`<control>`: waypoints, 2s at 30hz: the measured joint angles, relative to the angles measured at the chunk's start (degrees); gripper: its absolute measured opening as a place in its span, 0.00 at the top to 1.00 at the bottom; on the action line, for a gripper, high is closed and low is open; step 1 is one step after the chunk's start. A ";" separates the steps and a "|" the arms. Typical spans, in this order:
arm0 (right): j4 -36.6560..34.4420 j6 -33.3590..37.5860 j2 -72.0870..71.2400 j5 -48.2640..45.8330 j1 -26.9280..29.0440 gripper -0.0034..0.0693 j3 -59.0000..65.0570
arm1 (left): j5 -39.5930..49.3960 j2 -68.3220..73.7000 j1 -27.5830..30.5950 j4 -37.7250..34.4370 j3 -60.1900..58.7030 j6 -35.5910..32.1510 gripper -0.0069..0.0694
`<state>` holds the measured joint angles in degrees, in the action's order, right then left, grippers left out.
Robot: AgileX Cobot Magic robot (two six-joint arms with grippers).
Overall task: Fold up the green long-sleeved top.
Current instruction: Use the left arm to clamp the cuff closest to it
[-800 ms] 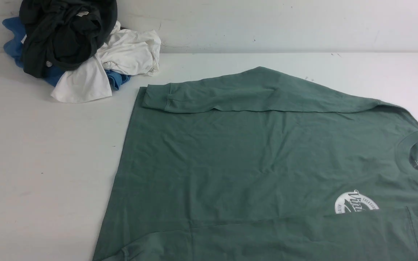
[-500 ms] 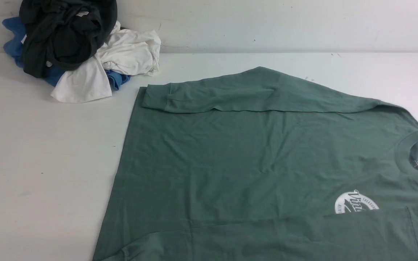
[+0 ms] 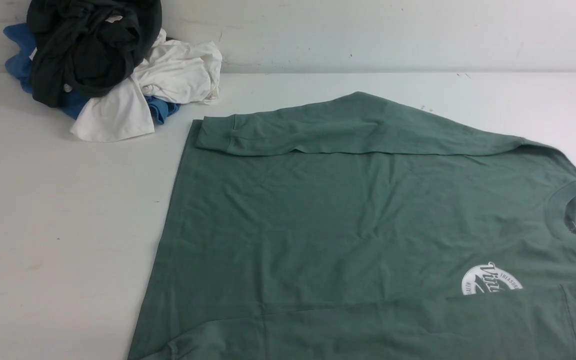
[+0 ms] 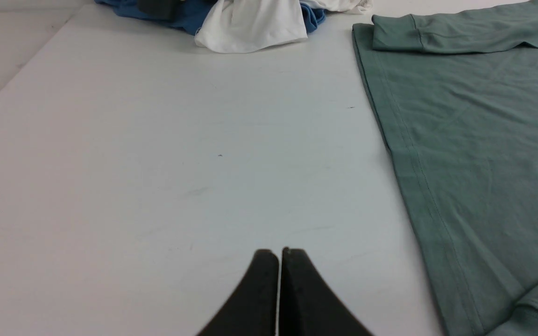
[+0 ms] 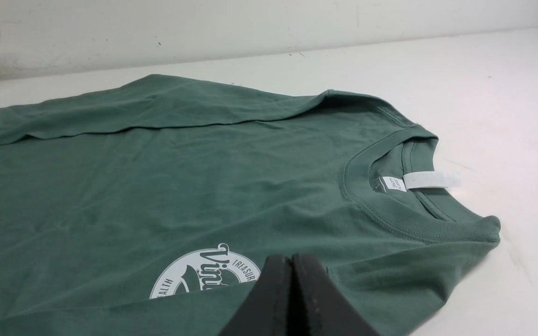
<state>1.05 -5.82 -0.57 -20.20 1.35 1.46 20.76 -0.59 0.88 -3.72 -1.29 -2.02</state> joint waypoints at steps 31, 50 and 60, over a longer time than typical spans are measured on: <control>0.00 0.00 0.00 0.00 0.00 0.97 0.00 | 0.00 0.00 0.00 0.00 0.00 0.00 0.92; -34.72 -10.35 0.00 2.58 0.00 0.97 0.05 | -4.63 0.00 0.00 -46.29 -0.25 23.89 0.92; -42.52 -9.64 0.00 5.12 0.00 0.97 0.05 | -4.26 0.00 0.00 -47.14 -0.01 16.72 0.92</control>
<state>-41.47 -15.46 -0.57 -15.08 1.35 1.52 16.50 -0.59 0.88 -50.86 -1.30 14.70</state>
